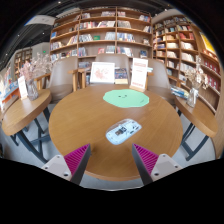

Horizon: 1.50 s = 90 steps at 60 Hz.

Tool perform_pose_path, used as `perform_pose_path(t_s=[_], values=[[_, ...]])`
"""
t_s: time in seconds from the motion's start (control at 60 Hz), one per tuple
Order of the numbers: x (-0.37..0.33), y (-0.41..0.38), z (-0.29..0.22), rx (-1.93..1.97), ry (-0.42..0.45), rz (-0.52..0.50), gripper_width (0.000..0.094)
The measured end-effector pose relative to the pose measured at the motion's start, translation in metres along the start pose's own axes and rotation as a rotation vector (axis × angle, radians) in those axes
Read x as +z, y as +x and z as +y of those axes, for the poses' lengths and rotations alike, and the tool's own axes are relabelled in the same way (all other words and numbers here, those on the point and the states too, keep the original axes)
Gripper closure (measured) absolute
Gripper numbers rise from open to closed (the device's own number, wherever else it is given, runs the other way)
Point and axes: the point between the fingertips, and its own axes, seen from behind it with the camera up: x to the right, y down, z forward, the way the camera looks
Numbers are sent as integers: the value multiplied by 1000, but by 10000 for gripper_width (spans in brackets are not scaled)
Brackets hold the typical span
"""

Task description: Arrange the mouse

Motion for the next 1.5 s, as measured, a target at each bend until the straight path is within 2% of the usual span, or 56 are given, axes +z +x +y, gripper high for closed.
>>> perform_pose_path(t_s=[0.317,0.65,0.733,0.783,0.817,0.833,0.85,0.95,1.033,1.167,1.3,1.383,1.5], values=[[57,11,-34,50,-41,14,85],[102,0,-64,17,-48,-32,99],[104,-1,-66,9,-40,-38,145],[105,2,-66,7,-34,-30,211],[106,0,-67,4,-30,-34,304],[107,1,-68,3,-27,-32,462],[107,0,-68,7,-24,-38,473],[103,2,-71,-2,-39,-41,493],[96,1,-93,12,-15,-60,505],[94,9,-164,7,66,-71,505],[130,36,-233,-21,139,-15,505],[172,50,-248,-11,123,7,506],[226,61,-238,54,74,-19,506]])
